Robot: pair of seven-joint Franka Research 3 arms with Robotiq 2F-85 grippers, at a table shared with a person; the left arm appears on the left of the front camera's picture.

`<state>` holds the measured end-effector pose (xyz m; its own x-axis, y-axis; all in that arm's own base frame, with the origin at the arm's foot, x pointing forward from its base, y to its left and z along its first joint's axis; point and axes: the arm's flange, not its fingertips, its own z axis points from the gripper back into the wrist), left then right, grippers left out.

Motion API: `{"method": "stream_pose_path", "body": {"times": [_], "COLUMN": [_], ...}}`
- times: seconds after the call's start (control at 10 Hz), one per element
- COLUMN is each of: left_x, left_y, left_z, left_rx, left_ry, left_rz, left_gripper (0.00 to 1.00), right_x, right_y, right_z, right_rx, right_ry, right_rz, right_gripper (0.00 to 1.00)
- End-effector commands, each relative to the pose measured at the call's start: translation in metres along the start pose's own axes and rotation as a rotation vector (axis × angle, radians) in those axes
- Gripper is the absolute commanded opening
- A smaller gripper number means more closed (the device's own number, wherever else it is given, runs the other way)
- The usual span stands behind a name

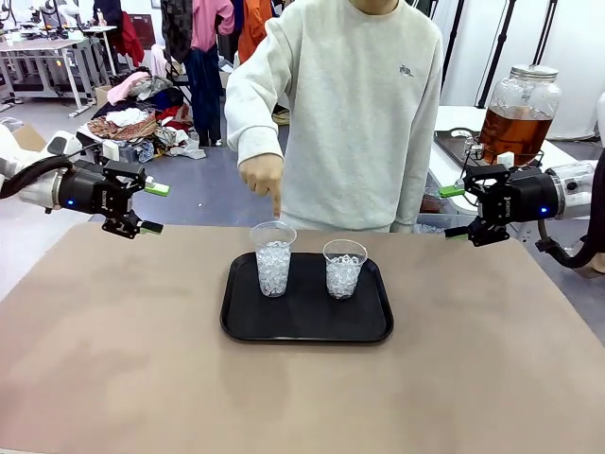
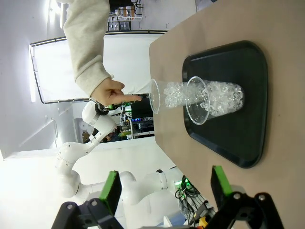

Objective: Pour the drink into the iced cup.
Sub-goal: Pick up the iced cup indicated by the human and present it to them.

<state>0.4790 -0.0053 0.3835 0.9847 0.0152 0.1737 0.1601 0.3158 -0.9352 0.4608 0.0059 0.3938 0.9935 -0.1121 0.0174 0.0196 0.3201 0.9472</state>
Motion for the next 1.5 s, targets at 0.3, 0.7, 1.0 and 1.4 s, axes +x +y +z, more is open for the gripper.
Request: {"method": "stream_pose_path", "body": {"times": [0.3, 0.7, 1.0, 1.4], "left_x": [0.0, -0.005, -0.013, -0.008], "left_y": [0.0, 0.005, 0.008, 0.002], "left_z": [0.0, -0.009, -0.017, -0.015], "left_rx": [0.0, 0.005, 0.021, 0.03], "left_ry": [0.0, 0.113, 0.118, 0.123], "left_rz": [0.0, -0.419, -0.628, -0.575], "left_gripper": [1.0, 1.0, 1.0, 1.0], "right_x": [0.0, 0.0, 0.0, 0.0], "right_y": [0.001, 0.001, 0.001, 0.001], "right_z": [0.0, 0.0, 0.0, 0.0], "right_rx": [0.002, 0.002, 0.002, 0.002], "right_ry": [-0.001, -0.001, -0.001, -0.001], "right_rz": [-0.002, -0.002, -0.002, -0.002], "right_gripper": [1.0, 1.0, 1.0, 1.0]}}
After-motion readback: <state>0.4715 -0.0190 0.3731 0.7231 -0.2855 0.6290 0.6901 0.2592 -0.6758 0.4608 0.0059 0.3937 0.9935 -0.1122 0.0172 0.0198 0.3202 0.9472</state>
